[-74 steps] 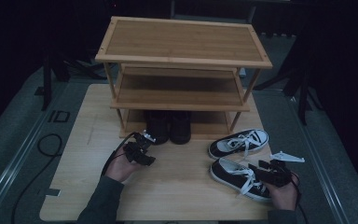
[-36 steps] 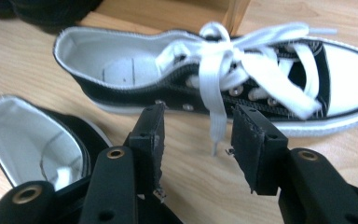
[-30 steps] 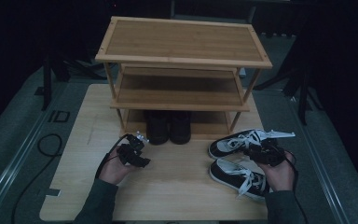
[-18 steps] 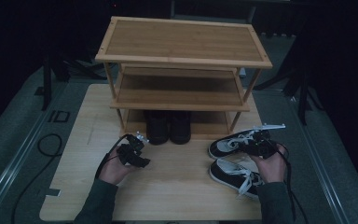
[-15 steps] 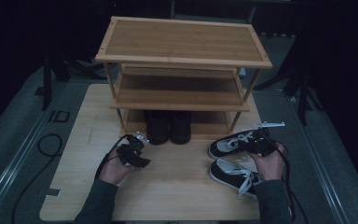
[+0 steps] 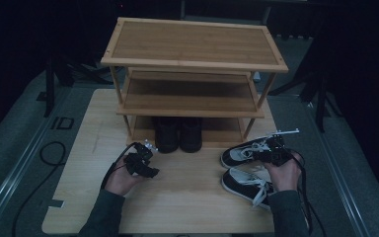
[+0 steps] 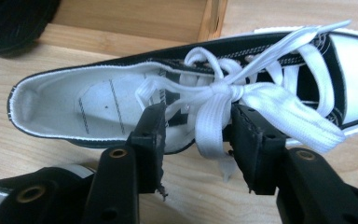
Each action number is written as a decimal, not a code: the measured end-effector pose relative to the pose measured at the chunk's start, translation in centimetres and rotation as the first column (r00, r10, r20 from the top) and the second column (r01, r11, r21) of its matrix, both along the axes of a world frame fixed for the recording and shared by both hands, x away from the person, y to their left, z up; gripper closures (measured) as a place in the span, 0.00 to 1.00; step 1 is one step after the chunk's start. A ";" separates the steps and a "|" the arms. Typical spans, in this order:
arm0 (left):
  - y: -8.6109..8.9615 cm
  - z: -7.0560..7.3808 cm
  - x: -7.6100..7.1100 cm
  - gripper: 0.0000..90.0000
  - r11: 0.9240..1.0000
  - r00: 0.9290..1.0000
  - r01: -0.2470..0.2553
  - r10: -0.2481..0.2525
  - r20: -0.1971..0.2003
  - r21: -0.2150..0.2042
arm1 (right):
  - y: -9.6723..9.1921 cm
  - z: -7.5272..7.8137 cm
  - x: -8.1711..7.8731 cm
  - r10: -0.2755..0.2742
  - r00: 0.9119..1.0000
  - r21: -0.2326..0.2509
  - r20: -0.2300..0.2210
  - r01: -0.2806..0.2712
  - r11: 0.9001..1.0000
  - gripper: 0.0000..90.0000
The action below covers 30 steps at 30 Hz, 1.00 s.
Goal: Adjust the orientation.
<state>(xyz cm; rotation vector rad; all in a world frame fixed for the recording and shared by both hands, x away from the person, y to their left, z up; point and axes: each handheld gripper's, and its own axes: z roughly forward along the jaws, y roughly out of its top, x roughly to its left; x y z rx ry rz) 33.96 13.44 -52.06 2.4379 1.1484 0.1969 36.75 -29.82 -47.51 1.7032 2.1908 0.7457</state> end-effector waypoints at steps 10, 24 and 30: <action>-0.1 -0.1 0.0 0.53 1.000 1.000 -0.002 0.002 -0.002 0.004 | 0.3 -0.5 0.5 -0.006 0.998 0.001 -0.057 0.006 1.000 0.73; -0.1 -0.3 0.1 0.53 1.000 1.000 -0.001 0.001 -0.007 0.007 | 0.8 -0.2 0.4 0.017 0.998 0.004 -0.054 -0.017 1.000 0.90; 0.0 -0.2 0.1 0.53 1.000 1.000 -0.005 0.005 -0.007 0.003 | 1.8 0.2 0.2 0.070 0.996 0.022 -0.052 -0.069 0.997 0.92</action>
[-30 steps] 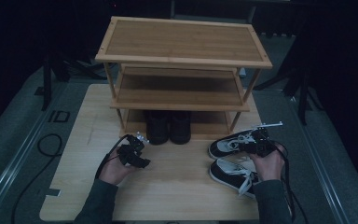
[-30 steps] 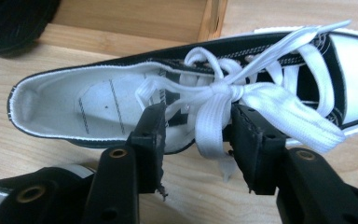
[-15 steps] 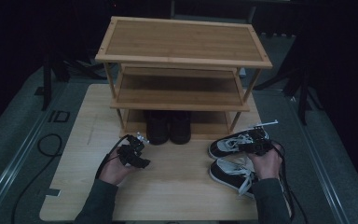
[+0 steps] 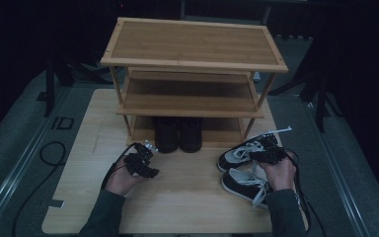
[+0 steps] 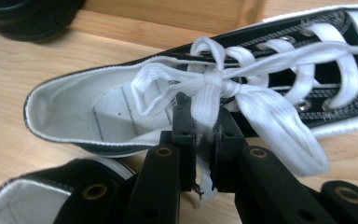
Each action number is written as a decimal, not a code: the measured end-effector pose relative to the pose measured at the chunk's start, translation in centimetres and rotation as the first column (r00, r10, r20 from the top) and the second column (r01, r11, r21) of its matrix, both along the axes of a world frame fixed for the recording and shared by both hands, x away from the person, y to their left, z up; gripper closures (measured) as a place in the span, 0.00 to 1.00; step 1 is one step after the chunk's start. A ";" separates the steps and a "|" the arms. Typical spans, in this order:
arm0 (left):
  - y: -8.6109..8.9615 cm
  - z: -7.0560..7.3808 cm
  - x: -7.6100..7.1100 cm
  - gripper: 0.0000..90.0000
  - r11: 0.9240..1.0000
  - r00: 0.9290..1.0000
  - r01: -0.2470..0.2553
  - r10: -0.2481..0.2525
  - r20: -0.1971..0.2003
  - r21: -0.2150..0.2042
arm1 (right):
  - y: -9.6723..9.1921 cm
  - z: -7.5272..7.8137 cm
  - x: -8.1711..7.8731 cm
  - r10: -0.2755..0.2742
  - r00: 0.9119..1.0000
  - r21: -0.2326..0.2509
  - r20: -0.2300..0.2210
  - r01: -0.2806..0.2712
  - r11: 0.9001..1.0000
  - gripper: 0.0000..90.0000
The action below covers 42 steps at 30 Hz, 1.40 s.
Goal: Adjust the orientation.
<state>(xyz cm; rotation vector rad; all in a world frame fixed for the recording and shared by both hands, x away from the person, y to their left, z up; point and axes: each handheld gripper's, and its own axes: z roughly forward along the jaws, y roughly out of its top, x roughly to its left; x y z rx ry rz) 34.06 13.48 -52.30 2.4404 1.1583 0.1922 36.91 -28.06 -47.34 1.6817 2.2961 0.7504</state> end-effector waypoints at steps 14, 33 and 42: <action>0.0 -0.1 0.0 0.53 1.000 1.000 0.001 -0.001 -0.001 0.001 | 2.6 0.4 -1.6 0.105 0.994 -0.002 -0.002 -0.105 0.994 0.94; 0.0 -0.2 0.0 0.53 1.000 1.000 0.000 0.000 -0.005 0.001 | 4.9 0.8 -4.2 0.290 0.957 -0.005 -0.004 -0.290 0.957 0.90; 0.0 -0.3 0.0 0.53 1.000 1.000 -0.002 0.002 -0.008 -0.001 | 4.2 1.5 -4.1 0.314 0.949 -0.007 0.024 -0.314 0.949 0.79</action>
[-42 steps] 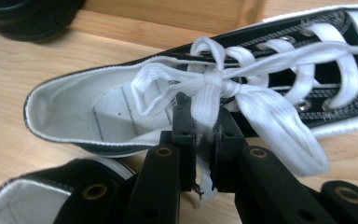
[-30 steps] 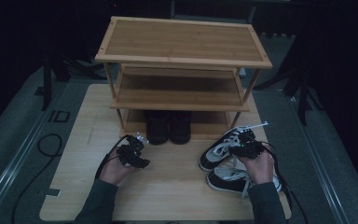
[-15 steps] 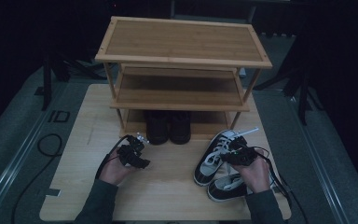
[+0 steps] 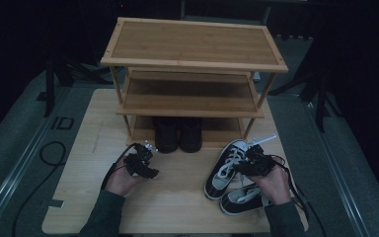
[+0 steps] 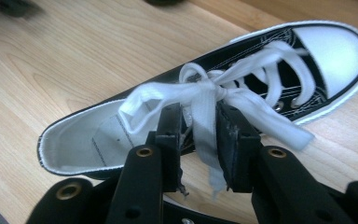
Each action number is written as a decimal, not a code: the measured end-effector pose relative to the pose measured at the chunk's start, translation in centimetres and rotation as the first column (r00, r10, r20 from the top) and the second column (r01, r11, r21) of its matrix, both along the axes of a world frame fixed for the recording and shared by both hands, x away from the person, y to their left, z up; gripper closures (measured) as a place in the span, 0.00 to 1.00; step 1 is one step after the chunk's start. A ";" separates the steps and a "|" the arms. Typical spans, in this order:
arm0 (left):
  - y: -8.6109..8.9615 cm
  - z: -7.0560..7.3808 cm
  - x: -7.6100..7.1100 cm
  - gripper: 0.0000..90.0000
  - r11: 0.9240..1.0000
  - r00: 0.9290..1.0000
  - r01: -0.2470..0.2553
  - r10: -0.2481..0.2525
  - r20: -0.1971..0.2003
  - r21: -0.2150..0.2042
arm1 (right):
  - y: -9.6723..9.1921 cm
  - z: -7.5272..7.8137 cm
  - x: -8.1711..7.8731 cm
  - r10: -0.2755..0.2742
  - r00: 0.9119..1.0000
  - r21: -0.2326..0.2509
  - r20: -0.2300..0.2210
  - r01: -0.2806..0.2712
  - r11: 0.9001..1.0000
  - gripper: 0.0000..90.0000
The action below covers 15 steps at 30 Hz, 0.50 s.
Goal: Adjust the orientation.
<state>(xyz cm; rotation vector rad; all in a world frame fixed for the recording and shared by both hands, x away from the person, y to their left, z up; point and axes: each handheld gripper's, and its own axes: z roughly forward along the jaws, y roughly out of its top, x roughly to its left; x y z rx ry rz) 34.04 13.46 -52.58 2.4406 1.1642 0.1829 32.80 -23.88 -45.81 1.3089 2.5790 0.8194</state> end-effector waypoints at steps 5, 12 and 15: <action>-0.1 0.1 0.0 0.53 1.000 1.000 0.003 -0.003 0.004 0.000 | -1.1 0.9 0.0 -0.023 0.999 0.006 0.027 0.023 1.000 0.73; 0.0 0.0 0.0 0.53 1.000 1.000 0.002 -0.002 -0.001 0.000 | -2.8 1.1 0.3 -0.070 0.997 -0.006 0.022 0.071 0.997 0.73; 0.0 0.0 0.0 0.53 1.000 1.000 0.002 -0.002 0.000 0.000 | -4.0 0.9 0.3 -0.100 0.995 -0.008 0.026 0.100 0.995 0.73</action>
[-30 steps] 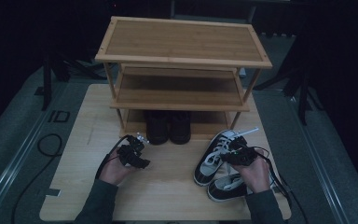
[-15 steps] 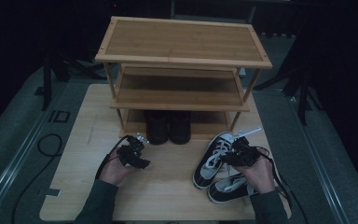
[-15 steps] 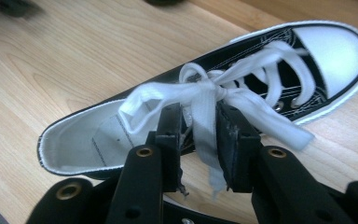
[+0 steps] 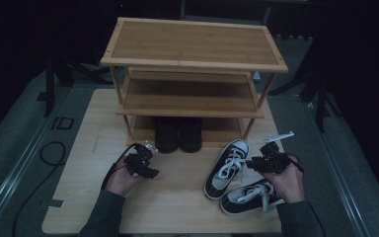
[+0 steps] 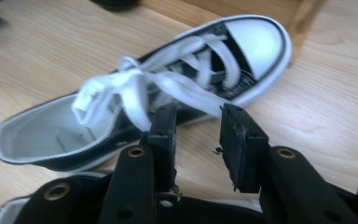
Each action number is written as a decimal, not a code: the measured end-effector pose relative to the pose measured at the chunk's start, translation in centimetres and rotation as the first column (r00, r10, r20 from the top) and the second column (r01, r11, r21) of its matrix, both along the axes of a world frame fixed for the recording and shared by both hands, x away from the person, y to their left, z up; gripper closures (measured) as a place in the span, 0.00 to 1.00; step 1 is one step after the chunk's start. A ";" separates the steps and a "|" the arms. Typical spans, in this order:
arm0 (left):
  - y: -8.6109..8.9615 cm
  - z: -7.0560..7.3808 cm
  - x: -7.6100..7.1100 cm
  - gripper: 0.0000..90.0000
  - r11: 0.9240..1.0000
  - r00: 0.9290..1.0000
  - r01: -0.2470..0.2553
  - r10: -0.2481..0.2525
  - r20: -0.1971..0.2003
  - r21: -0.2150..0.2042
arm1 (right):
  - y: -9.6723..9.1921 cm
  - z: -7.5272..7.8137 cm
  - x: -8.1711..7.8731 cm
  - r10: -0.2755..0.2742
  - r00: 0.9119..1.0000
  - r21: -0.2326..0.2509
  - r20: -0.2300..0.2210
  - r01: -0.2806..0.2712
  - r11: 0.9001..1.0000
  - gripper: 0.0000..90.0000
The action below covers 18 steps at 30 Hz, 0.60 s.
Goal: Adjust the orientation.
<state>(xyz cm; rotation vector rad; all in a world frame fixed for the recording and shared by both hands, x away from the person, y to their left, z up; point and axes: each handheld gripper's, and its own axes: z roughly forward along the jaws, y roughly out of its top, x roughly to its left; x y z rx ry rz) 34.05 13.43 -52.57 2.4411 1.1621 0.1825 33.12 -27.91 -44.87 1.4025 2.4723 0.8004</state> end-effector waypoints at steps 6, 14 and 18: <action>-0.1 0.0 0.0 0.53 1.000 1.000 0.003 -0.003 0.001 0.002 | -2.0 -0.5 -0.4 -0.045 0.999 -0.020 -0.004 0.045 0.999 0.74; -0.2 -0.1 0.0 0.53 1.000 1.000 0.004 -0.004 -0.003 0.005 | -4.4 -1.5 -0.9 -0.086 0.996 -0.073 -0.032 0.084 0.994 0.78; -0.2 -0.1 0.0 0.53 1.000 1.000 0.007 -0.007 -0.001 0.005 | -5.0 -1.9 -1.5 -0.094 0.994 -0.081 -0.048 0.090 0.993 0.78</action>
